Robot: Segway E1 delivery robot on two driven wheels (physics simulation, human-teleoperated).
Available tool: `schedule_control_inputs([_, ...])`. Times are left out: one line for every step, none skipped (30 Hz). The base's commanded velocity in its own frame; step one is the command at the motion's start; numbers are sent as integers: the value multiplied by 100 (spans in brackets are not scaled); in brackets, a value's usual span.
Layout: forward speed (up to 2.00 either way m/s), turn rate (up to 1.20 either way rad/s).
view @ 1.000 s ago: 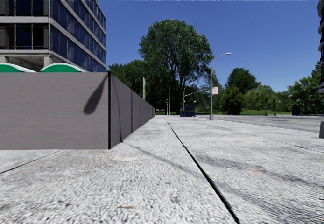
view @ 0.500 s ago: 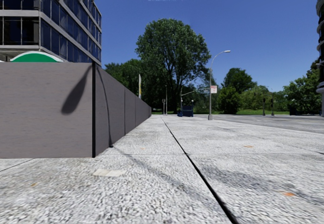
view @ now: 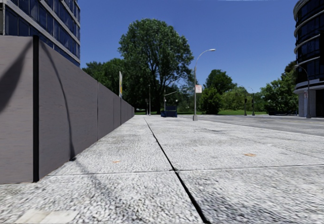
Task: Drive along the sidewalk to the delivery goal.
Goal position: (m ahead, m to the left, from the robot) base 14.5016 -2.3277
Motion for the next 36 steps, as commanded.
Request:
schedule_control_inputs([200,-33])
schedule_control_inputs([200,-33])
schedule_control_inputs([200,-33])
schedule_control_inputs([200,-33])
schedule_control_inputs([200,-33])
schedule_control_inputs([200,-33])
schedule_control_inputs([200,-33])
schedule_control_inputs([200,-33])
schedule_control_inputs([200,-33])
schedule_control_inputs([200,-33])
schedule_control_inputs([200,-33])
schedule_control_inputs([200,-33])
schedule_control_inputs([200,-33])
schedule_control_inputs([200,-33])
schedule_control_inputs([200,-33])
schedule_control_inputs([200,-33])
schedule_control_inputs([200,-33])
schedule_control_inputs([200,-33])
schedule_control_inputs([200,-33])
schedule_control_inputs([200,-33])
schedule_control_inputs([200,-33])
schedule_control_inputs([200,-25])
schedule_control_inputs([200,-3])
schedule_control_inputs([200,-3])
schedule_control_inputs([200,0])
schedule_control_inputs([200,0])
schedule_control_inputs([200,0])
schedule_control_inputs([200,0])
schedule_control_inputs([200,0])
schedule_control_inputs([200,0])
schedule_control_inputs([200,0])
schedule_control_inputs([200,0])
schedule_control_inputs([200,0])
schedule_control_inputs([200,0])
schedule_control_inputs([200,0])
schedule_control_inputs([200,0])
